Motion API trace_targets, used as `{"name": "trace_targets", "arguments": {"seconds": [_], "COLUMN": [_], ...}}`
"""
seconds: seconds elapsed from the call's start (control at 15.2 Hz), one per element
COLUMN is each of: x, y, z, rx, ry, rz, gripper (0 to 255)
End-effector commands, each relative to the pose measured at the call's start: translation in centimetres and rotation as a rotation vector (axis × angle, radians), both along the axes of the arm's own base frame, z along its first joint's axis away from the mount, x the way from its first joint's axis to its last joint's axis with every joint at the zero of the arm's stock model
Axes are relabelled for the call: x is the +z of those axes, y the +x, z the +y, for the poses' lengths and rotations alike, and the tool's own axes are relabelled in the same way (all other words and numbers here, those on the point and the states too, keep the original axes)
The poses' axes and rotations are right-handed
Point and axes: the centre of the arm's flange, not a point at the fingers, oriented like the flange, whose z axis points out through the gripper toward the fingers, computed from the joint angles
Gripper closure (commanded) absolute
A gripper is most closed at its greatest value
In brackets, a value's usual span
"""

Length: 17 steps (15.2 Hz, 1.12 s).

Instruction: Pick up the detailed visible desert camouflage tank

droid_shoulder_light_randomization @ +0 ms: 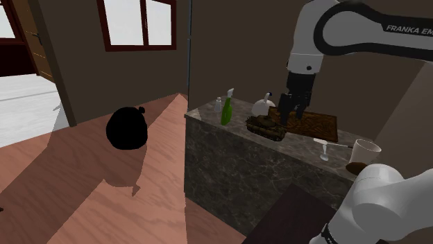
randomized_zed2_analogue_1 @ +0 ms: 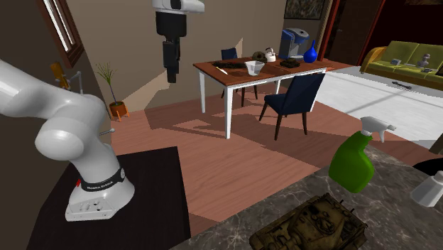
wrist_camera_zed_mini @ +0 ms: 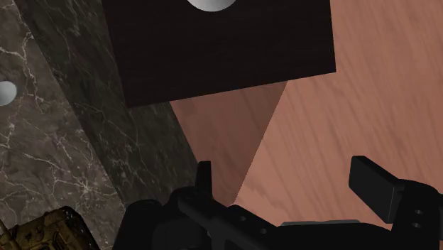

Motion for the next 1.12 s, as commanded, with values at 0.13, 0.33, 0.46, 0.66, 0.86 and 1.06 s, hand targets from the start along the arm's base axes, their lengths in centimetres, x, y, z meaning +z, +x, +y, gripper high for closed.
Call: {"name": "trace_targets", "arguments": {"seconds": [0.13,0.33,0.46,0.66,0.86,1.06], "x": [-1.1,-2.6,-3.7,-5.2,-6.8,-8.3], "y": [0.3,0.8,1.3,2.1,3.0,4.0], "z": [-2.3,-5.8,-8.2,-11.6,-15.1,-18.5], "rx": [0.021,0.053,0.074,0.106,0.138,0.17], "ry": [0.0,-0.001,-0.002,-0.002,-0.003,-0.003], "rz": [-0.008,-0.02,-0.028,-0.04,-0.052,-0.064], "gripper": [0,0,0,0,0,0]}}
